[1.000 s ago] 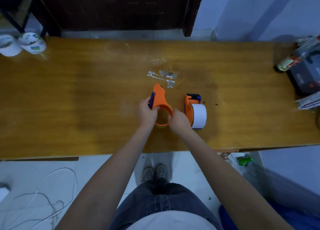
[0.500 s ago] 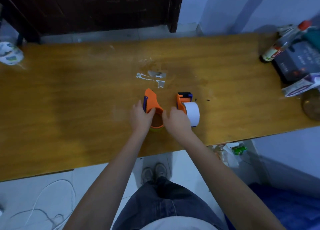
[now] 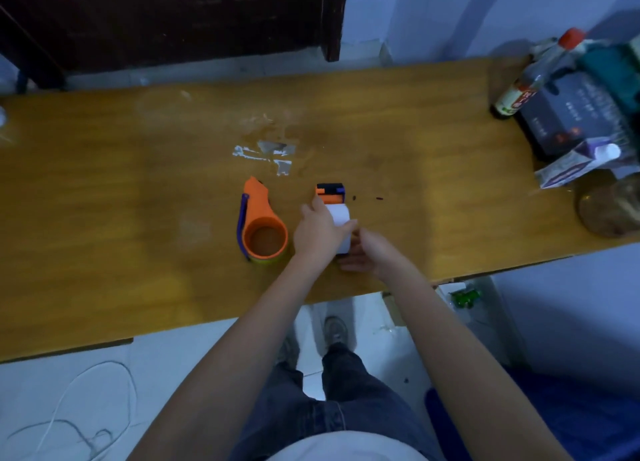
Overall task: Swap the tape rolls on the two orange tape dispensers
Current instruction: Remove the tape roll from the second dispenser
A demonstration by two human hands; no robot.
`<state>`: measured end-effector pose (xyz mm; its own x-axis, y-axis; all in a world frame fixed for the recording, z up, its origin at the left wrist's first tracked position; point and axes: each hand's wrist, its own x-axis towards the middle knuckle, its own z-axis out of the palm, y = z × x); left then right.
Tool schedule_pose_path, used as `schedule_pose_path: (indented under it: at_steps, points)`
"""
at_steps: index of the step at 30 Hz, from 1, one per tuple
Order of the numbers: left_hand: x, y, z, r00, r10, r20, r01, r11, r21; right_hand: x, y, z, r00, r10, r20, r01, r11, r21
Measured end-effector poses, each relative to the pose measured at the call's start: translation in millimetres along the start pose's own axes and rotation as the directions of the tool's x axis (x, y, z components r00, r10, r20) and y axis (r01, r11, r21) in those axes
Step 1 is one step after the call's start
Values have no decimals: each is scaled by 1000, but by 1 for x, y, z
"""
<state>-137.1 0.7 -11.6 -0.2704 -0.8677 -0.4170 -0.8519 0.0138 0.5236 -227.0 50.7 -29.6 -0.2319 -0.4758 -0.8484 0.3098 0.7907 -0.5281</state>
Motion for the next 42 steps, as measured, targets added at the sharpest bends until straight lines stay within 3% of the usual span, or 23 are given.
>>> schedule_pose_path:
  at_steps: [4, 11, 16, 19, 22, 25, 27, 29, 31, 33, 42]
  points:
    - [2, 9, 13, 994, -105, -36, 103, 994, -42, 12, -1, -7, 995, 33, 89, -40, 997, 69]
    - [7, -1, 8, 991, -133, 3, 122, 893, -432, 18, -3, -26, 976, -55, 209, 35, 995, 98]
    - [-4, -12, -2, 977, -170, 127, 202, 561, -803, 13, -6, -48, 919, -235, 317, 150, 951, 270]
    - [-13, -18, 0, 982, -74, 173, 188, 328, -926, 6, -13, -54, 893, -289, 346, 217, 948, 231]
    - [-19, -19, -1, 986, 7, 169, 165, 199, -966, -1, -21, -57, 870, -338, 360, 300, 941, 159]
    - [-23, -17, -3, 991, -6, 131, 128, 268, -955, -6, -26, -60, 852, -380, 360, 364, 924, 113]
    - [-26, -18, -4, 999, -18, 45, 49, 465, -884, -8, -28, -61, 844, -405, 352, 391, 913, 114]
    - [-26, -21, -6, 996, 61, -64, -89, 737, -670, -11, -30, -62, 838, -424, 344, 408, 905, 124]
    - [-27, -22, -7, 976, 187, -108, -216, 878, -428, -13, -31, -62, 830, -439, 343, 416, 898, 143]
    - [-29, -22, -9, 959, 250, -132, -281, 897, -341, -16, -31, -64, 821, -448, 354, 420, 894, 156]
    - [-33, -23, -21, 887, 405, -221, -460, 806, -373, -14, -27, -75, 801, -427, 421, 405, 903, 144]
